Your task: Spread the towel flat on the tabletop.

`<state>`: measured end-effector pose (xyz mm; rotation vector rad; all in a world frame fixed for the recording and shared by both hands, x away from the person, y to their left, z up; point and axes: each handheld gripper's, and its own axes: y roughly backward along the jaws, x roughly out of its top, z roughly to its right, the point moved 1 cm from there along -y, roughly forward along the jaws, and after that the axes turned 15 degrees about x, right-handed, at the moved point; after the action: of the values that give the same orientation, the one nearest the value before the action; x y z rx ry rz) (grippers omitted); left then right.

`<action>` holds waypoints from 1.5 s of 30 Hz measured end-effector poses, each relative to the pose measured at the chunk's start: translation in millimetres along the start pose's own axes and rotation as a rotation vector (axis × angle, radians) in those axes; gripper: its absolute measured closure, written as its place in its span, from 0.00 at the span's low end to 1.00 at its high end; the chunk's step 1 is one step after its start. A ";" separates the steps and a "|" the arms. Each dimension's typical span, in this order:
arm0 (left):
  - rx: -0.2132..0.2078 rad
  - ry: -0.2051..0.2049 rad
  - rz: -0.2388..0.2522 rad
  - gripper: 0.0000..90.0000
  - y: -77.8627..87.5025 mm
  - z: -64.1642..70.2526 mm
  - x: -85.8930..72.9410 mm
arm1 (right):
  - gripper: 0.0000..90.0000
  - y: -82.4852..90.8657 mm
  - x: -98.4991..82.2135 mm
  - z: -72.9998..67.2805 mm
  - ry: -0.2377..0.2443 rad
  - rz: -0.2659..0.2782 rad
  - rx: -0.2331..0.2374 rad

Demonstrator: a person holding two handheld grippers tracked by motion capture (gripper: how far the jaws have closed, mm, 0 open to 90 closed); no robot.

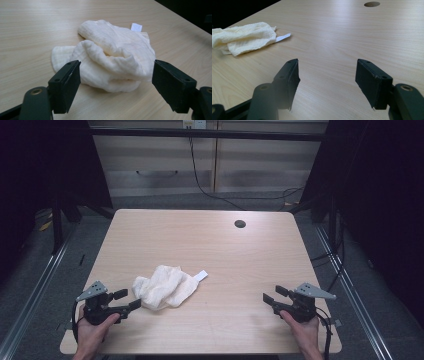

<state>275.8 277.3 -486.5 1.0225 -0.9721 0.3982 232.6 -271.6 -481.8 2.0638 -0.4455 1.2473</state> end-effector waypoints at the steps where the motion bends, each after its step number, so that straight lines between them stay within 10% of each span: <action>1: 0.002 -0.004 -0.006 0.24 -0.7 0.1 0.1 | 0.44 -0.2 -0.2 0.1 0.004 -0.005 0.009; 9: -0.024 0.028 -0.057 0.27 -3.7 1.6 0.1 | 0.38 -9.0 -4.6 6.6 -0.018 -0.059 0.021; 15: -0.039 0.067 -0.009 0.32 2.8 5.1 17.6 | 0.38 -10.3 -7.7 4.6 -0.018 -0.093 0.040; 22: -0.106 -0.022 -0.061 0.46 -6.4 14.9 47.0 | 0.38 -13.7 -9.7 0.4 -0.013 -0.117 0.065; 28: -0.057 -0.050 -0.034 0.39 -32.1 17.8 71.3 | 0.37 -16.7 -11.4 3.3 -0.012 -0.136 0.053; 45: 0.024 -0.161 -0.179 0.45 -67.9 12.1 43.6 | 0.37 -9.2 -13.5 2.4 0.010 -0.145 0.038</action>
<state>339.9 226.9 -484.4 1.1669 -1.0108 0.1816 233.1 -267.4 -497.7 2.0808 -0.2640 1.1871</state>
